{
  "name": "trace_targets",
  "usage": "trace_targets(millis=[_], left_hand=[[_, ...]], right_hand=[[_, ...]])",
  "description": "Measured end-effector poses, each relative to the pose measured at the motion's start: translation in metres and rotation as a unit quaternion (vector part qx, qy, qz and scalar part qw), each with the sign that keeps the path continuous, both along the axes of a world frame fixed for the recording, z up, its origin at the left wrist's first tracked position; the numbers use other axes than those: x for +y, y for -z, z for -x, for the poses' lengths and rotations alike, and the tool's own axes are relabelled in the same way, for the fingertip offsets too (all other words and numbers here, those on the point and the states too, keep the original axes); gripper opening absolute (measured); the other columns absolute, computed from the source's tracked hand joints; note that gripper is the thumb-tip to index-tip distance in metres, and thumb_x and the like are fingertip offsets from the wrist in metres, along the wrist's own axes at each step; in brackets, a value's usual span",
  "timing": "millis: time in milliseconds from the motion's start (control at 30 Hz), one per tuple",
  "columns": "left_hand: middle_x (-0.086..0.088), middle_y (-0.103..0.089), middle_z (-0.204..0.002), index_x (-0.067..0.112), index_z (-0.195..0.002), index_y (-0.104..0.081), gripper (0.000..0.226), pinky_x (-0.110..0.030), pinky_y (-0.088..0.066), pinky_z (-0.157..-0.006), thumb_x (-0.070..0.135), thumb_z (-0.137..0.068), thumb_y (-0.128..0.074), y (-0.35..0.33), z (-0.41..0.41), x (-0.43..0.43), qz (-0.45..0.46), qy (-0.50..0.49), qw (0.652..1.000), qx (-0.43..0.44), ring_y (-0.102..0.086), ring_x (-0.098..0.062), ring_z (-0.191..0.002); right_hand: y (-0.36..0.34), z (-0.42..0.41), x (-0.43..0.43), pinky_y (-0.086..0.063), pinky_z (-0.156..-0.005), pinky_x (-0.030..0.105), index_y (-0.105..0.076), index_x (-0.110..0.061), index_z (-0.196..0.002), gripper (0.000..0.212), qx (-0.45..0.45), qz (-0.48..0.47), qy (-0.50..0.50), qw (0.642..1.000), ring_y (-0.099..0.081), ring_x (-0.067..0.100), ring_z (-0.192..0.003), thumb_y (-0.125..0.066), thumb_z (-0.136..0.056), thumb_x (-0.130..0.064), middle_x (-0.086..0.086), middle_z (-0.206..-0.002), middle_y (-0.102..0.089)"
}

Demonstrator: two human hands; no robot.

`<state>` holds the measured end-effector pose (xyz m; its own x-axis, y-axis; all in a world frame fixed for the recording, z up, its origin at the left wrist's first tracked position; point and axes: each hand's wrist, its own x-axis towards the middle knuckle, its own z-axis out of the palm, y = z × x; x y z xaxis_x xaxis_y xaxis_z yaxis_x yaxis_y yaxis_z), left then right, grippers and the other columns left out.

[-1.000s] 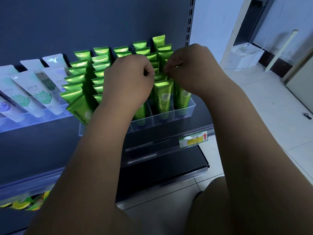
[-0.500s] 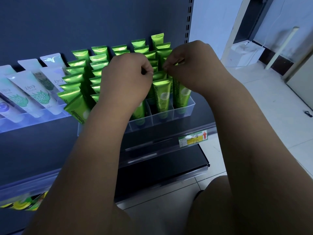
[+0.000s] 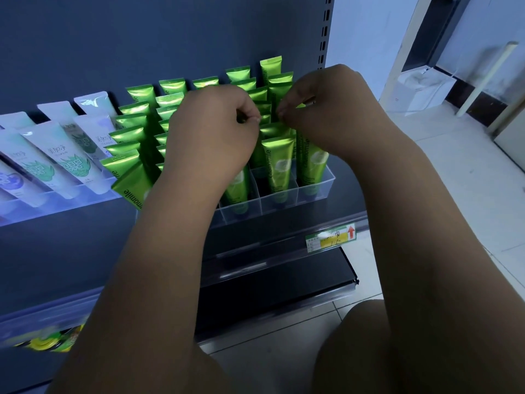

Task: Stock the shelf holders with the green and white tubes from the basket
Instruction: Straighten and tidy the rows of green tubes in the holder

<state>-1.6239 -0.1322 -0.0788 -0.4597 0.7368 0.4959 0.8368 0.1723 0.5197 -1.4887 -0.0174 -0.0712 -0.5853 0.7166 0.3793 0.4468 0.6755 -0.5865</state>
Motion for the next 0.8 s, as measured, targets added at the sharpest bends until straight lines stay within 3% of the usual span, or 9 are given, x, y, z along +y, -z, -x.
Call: trace_targets(millis=[133,300,467,633,733,800], left_hand=[[0.012,-0.074,-0.095,0.024,-0.089,-0.078,0.012,-0.033,-0.054,-0.085,0.019,-0.089,-0.067,-0.003,0.007,-0.001,-0.023,-0.002,1.000,0.000,-0.066,-0.009,-0.094],[0.011,-0.074,-0.097,0.024,-0.092,-0.078,0.014,-0.038,-0.055,-0.081,0.022,-0.089,-0.064,0.000,0.013,0.003,-0.023,-0.020,1.000,0.008,-0.068,-0.016,-0.089],[0.008,-0.074,-0.098,0.025,-0.092,-0.078,0.016,-0.038,-0.051,-0.092,0.025,-0.089,-0.062,0.000,0.013,0.012,0.019,-0.036,0.998,0.049,-0.065,-0.019,-0.100],[0.008,-0.065,-0.079,0.027,-0.092,-0.077,0.015,-0.043,-0.055,-0.082,0.027,-0.087,-0.063,-0.001,0.010,0.019,0.061,-0.067,0.995,0.036,-0.064,-0.027,-0.087],[0.004,-0.070,-0.092,0.026,-0.088,-0.076,0.016,-0.046,-0.055,-0.083,0.025,-0.085,-0.061,-0.003,0.009,0.022,0.074,-0.078,0.993,0.038,-0.064,-0.028,-0.094],[0.004,-0.071,-0.093,0.026,-0.086,-0.074,0.017,-0.047,-0.055,-0.085,0.023,-0.081,-0.058,-0.002,0.009,0.024,0.076,-0.080,0.993,0.034,-0.064,-0.028,-0.099]], right_hand=[[-0.004,0.000,0.004,-0.051,-0.073,0.015,-0.082,-0.024,-0.089,0.014,0.015,0.010,0.000,1.000,-0.067,0.004,-0.084,-0.069,-0.088,-0.020,-0.011,-0.086,-0.073],[-0.005,0.007,0.005,-0.053,-0.073,0.025,-0.081,-0.020,-0.087,0.014,0.018,0.007,0.004,1.000,-0.065,0.008,-0.076,-0.067,-0.088,-0.020,-0.005,-0.082,-0.073],[-0.008,0.020,0.008,-0.056,-0.077,0.033,-0.081,-0.015,-0.088,0.017,-0.007,0.003,-0.004,1.000,-0.070,0.017,-0.081,-0.066,-0.089,-0.023,0.008,-0.087,-0.075],[-0.009,0.024,0.013,-0.055,-0.080,0.034,-0.080,-0.011,-0.092,0.022,-0.029,-0.040,0.005,0.999,-0.068,0.024,-0.088,-0.061,-0.091,-0.022,0.012,-0.091,-0.074],[-0.007,0.028,0.015,-0.055,-0.081,0.041,-0.078,-0.004,-0.094,0.027,-0.041,-0.051,0.016,0.998,-0.068,0.034,-0.091,-0.059,-0.092,-0.023,0.020,-0.096,-0.072],[-0.006,0.029,0.014,-0.056,-0.081,0.039,-0.079,-0.008,-0.091,0.023,-0.050,-0.057,0.010,0.997,-0.068,0.029,-0.090,-0.061,-0.088,-0.021,0.015,-0.093,-0.074]])
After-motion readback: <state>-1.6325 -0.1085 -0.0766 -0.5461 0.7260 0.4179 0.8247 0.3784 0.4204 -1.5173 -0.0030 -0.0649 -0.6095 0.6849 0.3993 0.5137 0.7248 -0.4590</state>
